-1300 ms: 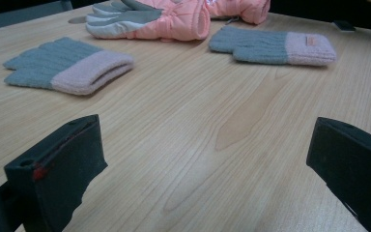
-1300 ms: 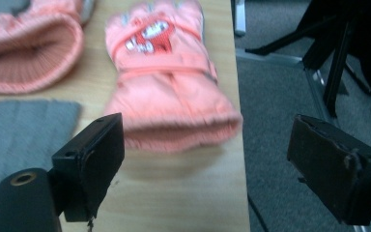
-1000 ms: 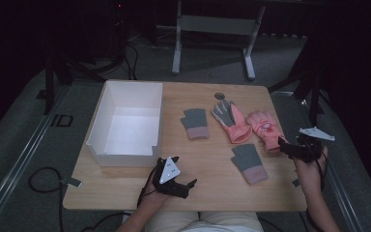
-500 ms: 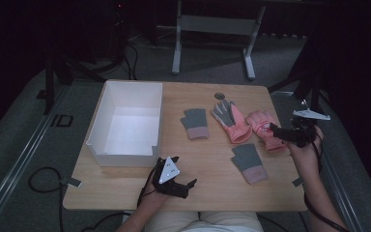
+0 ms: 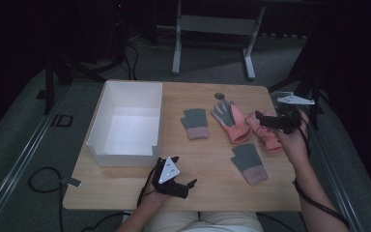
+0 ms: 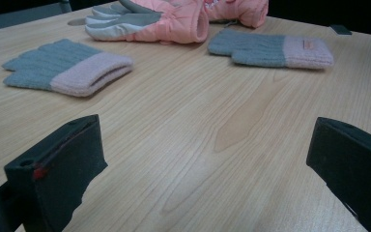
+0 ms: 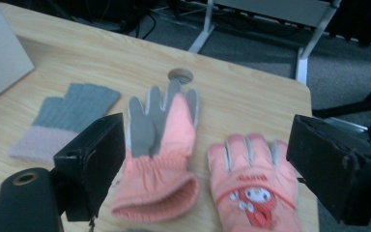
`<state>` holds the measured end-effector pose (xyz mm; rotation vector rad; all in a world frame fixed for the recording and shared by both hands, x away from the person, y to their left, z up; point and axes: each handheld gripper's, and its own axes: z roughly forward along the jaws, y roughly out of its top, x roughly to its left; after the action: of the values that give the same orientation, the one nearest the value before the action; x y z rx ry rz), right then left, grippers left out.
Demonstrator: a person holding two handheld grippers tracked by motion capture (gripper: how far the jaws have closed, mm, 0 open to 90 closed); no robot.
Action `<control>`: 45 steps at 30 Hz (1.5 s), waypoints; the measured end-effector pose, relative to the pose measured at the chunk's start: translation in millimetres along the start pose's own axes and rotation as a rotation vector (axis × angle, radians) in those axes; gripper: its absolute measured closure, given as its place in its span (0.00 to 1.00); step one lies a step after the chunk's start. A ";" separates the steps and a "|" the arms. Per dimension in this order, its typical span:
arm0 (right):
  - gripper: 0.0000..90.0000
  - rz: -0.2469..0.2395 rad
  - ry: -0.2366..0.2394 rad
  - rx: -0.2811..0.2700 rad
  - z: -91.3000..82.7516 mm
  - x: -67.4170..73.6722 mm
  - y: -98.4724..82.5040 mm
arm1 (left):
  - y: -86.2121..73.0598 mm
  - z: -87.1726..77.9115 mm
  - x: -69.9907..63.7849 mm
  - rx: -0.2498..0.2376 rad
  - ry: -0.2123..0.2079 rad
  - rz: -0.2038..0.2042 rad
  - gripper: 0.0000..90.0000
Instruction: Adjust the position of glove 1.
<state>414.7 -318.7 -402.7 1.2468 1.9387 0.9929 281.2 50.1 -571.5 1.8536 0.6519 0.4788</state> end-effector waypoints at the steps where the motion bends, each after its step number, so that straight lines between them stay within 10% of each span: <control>1: 0.15 0.000 0.000 0.000 0.0 0.0 0.0 | 0.0 0.0 0.0 0.000 0.000 0.000 0.00; 21: 0.30 -0.099 0.137 0.012 60.6 66.8 38.0 | -0.1 -0.2 -0.4 -0.001 0.002 0.003 0.00; 45: 0.55 -0.136 0.252 0.163 152.4 130.8 23.5 | -0.3 -0.7 -1.6 -0.005 -0.003 0.015 0.00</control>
<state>501.9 -151.6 -476.0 1.1001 2.3067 0.9767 279.5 49.6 -571.6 1.8553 0.6348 0.4869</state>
